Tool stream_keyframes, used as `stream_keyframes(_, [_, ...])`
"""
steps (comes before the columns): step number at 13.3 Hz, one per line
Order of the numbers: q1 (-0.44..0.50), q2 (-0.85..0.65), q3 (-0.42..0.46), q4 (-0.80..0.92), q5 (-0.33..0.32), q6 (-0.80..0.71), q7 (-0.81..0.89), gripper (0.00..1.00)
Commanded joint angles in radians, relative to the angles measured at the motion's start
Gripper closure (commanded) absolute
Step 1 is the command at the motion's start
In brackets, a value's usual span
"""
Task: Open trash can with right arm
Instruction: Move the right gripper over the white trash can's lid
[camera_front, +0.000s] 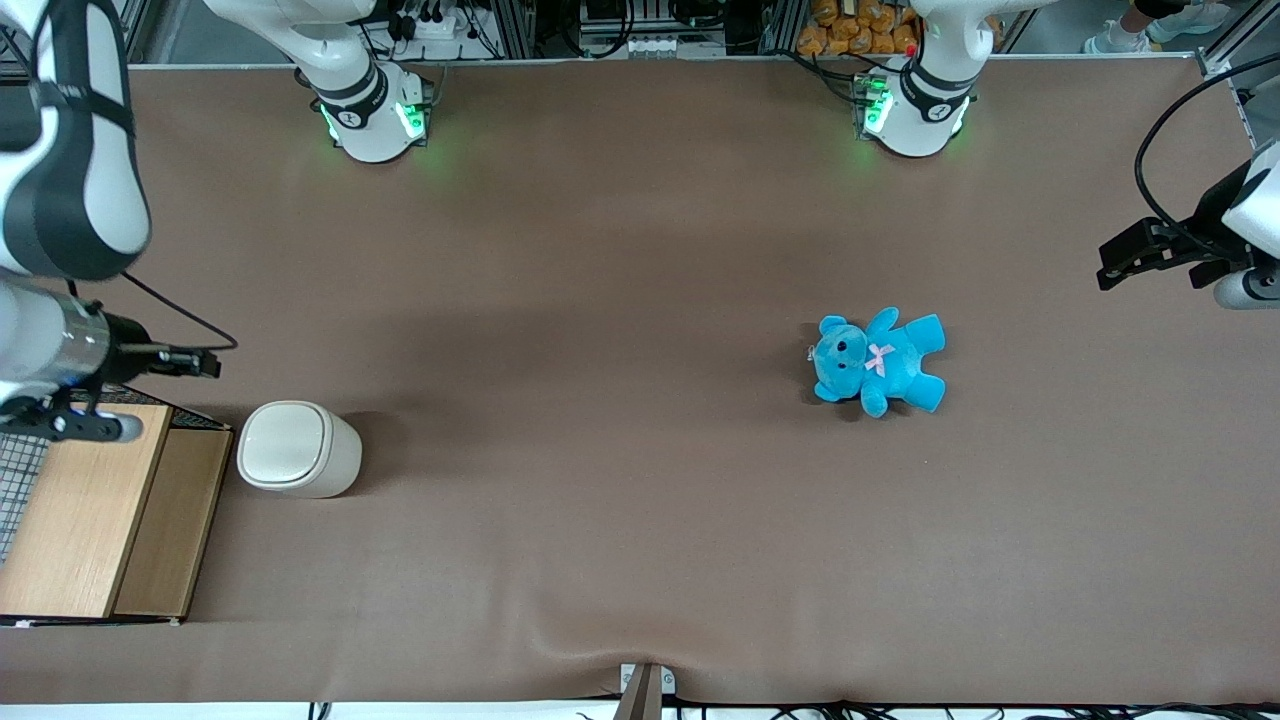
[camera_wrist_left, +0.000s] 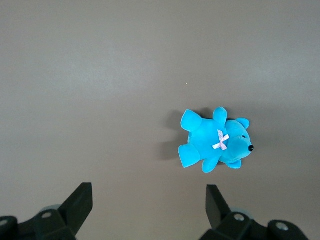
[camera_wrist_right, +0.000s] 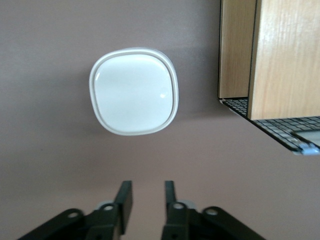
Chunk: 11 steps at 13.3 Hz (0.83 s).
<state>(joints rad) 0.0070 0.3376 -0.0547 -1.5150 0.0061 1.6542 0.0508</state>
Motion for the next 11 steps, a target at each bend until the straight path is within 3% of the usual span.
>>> stream_keyframes(1, [-0.033,0.058,0.006,0.010,-0.003,0.035,-0.034,1.00])
stream_keyframes(11, [-0.044,0.207,0.009,0.010,-0.003,0.197,-0.074,1.00])
